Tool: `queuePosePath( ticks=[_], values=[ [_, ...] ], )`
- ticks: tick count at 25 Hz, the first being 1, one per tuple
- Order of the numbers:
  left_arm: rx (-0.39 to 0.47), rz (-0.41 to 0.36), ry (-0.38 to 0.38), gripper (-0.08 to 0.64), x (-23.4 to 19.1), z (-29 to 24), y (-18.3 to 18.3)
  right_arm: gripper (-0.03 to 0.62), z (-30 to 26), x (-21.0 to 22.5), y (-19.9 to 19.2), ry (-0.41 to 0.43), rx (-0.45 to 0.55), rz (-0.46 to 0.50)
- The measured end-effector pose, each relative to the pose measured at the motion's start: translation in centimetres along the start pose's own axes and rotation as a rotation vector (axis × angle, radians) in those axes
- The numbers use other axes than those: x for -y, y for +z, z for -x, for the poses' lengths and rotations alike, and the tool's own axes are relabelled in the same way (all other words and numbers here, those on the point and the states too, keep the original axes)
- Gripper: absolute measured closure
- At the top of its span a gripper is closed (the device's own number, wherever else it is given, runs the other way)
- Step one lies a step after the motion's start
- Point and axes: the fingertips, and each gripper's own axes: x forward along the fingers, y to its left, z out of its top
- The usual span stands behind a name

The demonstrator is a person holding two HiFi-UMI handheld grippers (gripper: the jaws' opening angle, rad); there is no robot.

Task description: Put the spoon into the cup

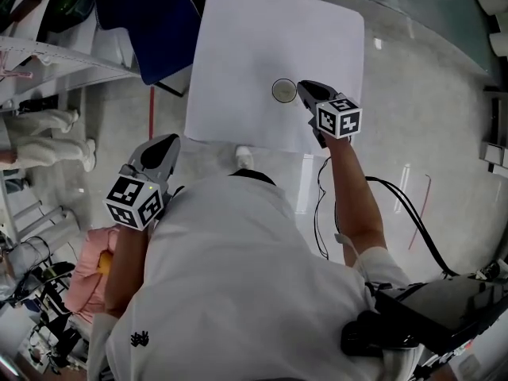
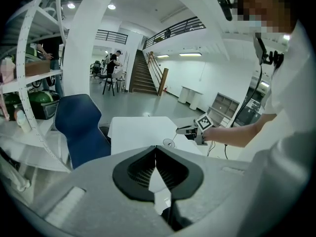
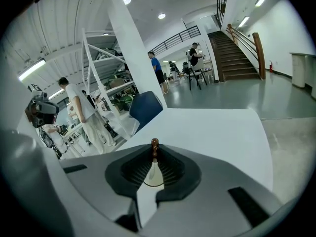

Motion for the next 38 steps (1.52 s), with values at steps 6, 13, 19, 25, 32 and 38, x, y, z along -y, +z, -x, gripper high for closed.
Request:
queuePosePath(
  ticks=[6,13,19,25,32,38],
  values=[
    [-0.029,0.003,0.021,0.548,-0.6,-0.3,-0.9,0.549,-1.9,0.7,-1.6,0.007,-0.027,-0.015],
    [-0.054,0.007,0.038,0.548,-0.2,-0.5,-1.1,0.549,-3.1,2.2,-3.1,0.012,-0.059,-0.027],
    [-0.058,0.015,0.05,0.548,0.0,0.1,-1.1,0.548,-3.5,2.7,-3.9,0.01,-0.069,-0.026],
    [-0.056,0.013,0.064,0.548,-0.1,0.6,-1.2,0.548,-4.0,3.2,-4.0,-0.004,-0.062,-0.002],
    [-0.031,0.017,0.086,0.548,-2.3,1.8,-1.3,0.545,-5.8,2.9,-3.3,-0.027,-0.054,0.032],
    [-0.037,0.022,0.087,0.548,-3.3,2.9,-1.6,0.502,-6.7,2.8,-3.3,-0.038,-0.054,0.034]
  ],
)
